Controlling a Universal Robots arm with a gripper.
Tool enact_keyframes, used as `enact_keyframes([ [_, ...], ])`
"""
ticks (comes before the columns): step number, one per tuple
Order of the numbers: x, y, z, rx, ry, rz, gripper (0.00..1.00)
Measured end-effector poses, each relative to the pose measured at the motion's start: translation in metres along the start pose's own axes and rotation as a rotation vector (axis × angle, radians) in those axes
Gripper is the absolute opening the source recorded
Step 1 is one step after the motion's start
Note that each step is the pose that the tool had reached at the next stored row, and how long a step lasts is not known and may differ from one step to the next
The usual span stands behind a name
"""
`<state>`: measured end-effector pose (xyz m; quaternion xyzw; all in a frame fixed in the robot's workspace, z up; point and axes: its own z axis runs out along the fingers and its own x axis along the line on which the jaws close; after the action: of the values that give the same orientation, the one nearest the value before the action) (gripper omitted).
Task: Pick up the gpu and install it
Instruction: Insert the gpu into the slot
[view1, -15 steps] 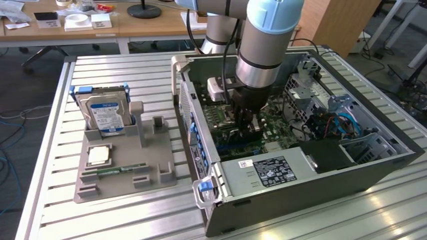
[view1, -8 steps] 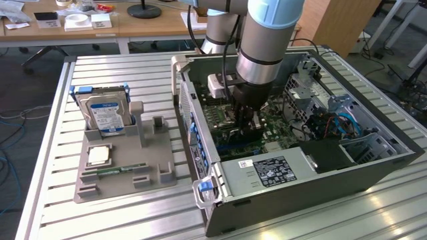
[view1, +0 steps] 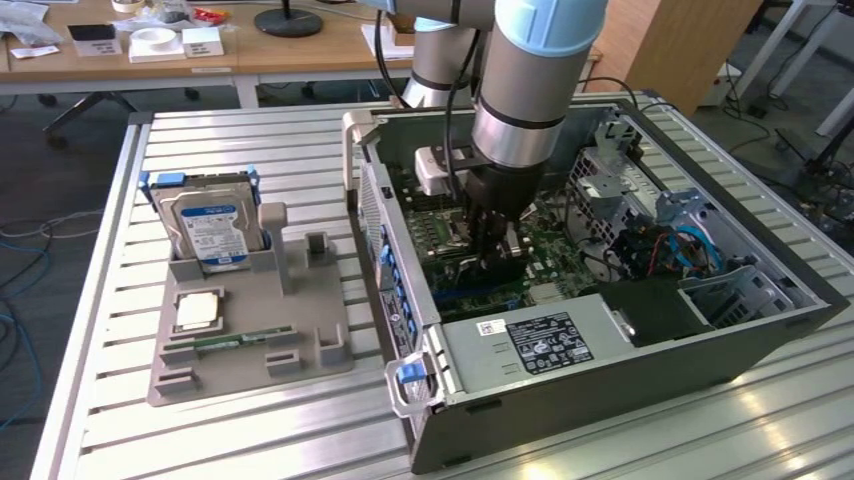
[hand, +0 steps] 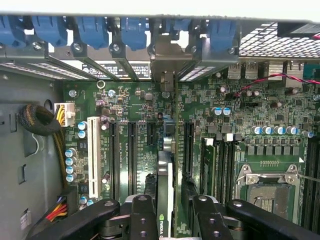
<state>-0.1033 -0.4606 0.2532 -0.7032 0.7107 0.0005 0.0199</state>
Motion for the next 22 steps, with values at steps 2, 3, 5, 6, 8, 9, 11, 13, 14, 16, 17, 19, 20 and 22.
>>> enact_keyframes([
  [2, -0.0001, -0.0001, 0.0001, 0.0, -0.0001, 0.0, 0.34],
  [3, -0.0001, -0.0001, 0.0001, 0.0, -0.0002, 0.0, 0.34],
  [5, -0.0001, -0.0001, 0.0001, 0.0001, -0.0003, 0.0, 0.34],
  [6, -0.0001, -0.0001, 0.0001, 0.0001, -0.0002, 0.0, 0.34],
  [8, -0.0001, -0.0001, 0.0001, 0.0, -0.0002, 0.0, 0.34],
  [9, -0.0001, -0.0001, 0.0001, 0.0001, -0.0002, 0.0, 0.34],
  [11, -0.0001, -0.0001, 0.0001, 0.0001, -0.0003, 0.0, 0.34],
  [13, -0.0001, -0.0001, 0.0001, 0.0001, -0.0002, 0.0, 0.34],
  [14, -0.0001, -0.0001, 0.0001, 0.0001, 0.0002, 0.0, 0.33],
  [16, -0.0001, -0.0001, 0.0, 0.0, 0.0001, 0.0, 0.27],
  [17, -0.0001, -0.0001, 0.0, -0.0001, 0.0, 0.0, 0.26],
  [19, -0.0001, -0.0001, 0.0001, 0.0, -0.0001, 0.0, 0.26],
  [20, -0.0001, -0.0001, 0.0001, 0.0, -0.0002, 0.0, 0.26],
  [22, -0.0001, -0.0001, 0.0001, 0.0, -0.0002, 0.0, 0.26],
])
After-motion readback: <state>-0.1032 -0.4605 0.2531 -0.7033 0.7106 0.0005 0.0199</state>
